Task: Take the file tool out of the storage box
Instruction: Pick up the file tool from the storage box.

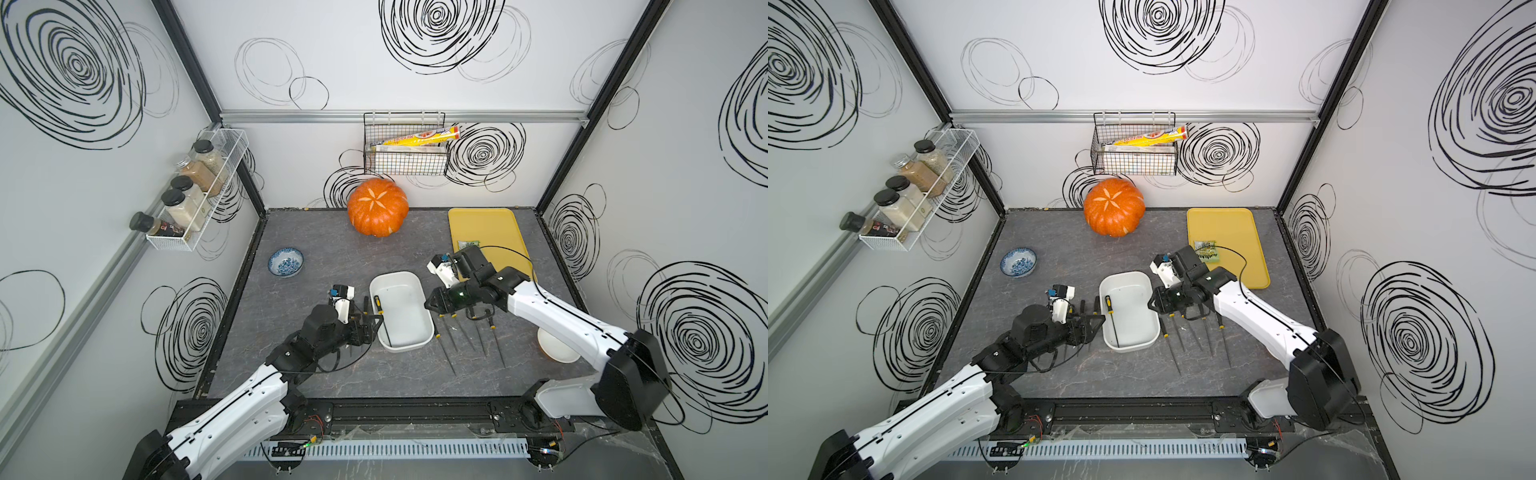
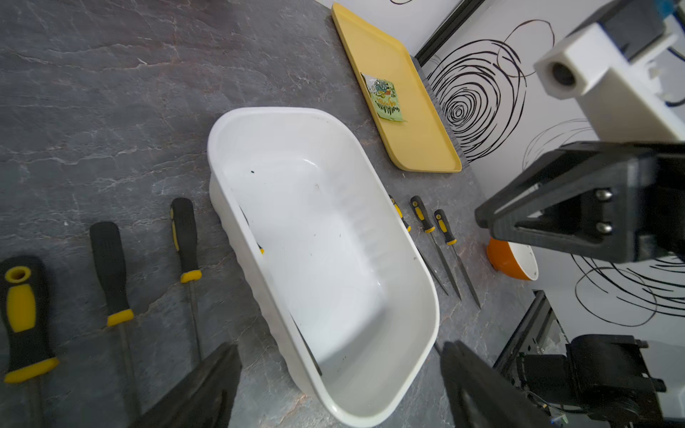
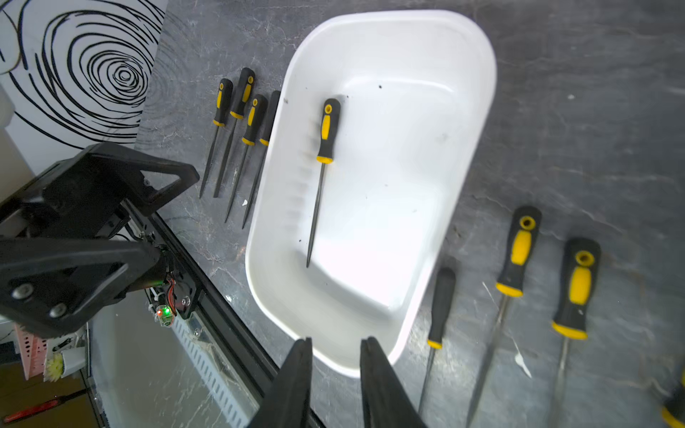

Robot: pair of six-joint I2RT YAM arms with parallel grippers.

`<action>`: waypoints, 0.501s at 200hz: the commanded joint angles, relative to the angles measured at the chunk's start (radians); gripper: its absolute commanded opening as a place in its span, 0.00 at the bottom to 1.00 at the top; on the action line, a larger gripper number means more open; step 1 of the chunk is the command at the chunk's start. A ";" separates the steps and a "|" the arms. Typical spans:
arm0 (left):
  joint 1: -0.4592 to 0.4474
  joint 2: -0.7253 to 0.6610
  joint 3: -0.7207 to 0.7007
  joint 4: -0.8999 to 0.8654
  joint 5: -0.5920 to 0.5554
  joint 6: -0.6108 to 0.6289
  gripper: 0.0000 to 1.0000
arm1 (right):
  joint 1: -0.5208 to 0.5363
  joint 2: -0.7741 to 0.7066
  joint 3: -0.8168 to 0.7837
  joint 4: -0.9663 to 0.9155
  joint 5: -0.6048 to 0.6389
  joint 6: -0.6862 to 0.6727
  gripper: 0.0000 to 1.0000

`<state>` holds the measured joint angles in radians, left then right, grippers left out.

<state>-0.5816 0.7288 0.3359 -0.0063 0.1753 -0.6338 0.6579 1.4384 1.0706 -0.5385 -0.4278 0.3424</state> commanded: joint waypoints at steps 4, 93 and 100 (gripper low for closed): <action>0.022 -0.017 -0.020 0.015 0.001 -0.001 0.90 | 0.069 0.163 0.097 0.128 0.037 -0.003 0.28; 0.032 0.022 -0.052 0.082 0.054 -0.028 0.65 | 0.137 0.500 0.268 0.146 0.083 -0.063 0.46; 0.032 0.032 -0.061 0.111 0.076 -0.034 0.61 | 0.142 0.518 0.275 0.150 0.086 -0.063 0.46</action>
<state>-0.5556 0.7353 0.3065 0.0120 0.2005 -0.6476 0.7788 1.9114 1.3144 -0.4065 -0.3523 0.2981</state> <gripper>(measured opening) 0.682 0.455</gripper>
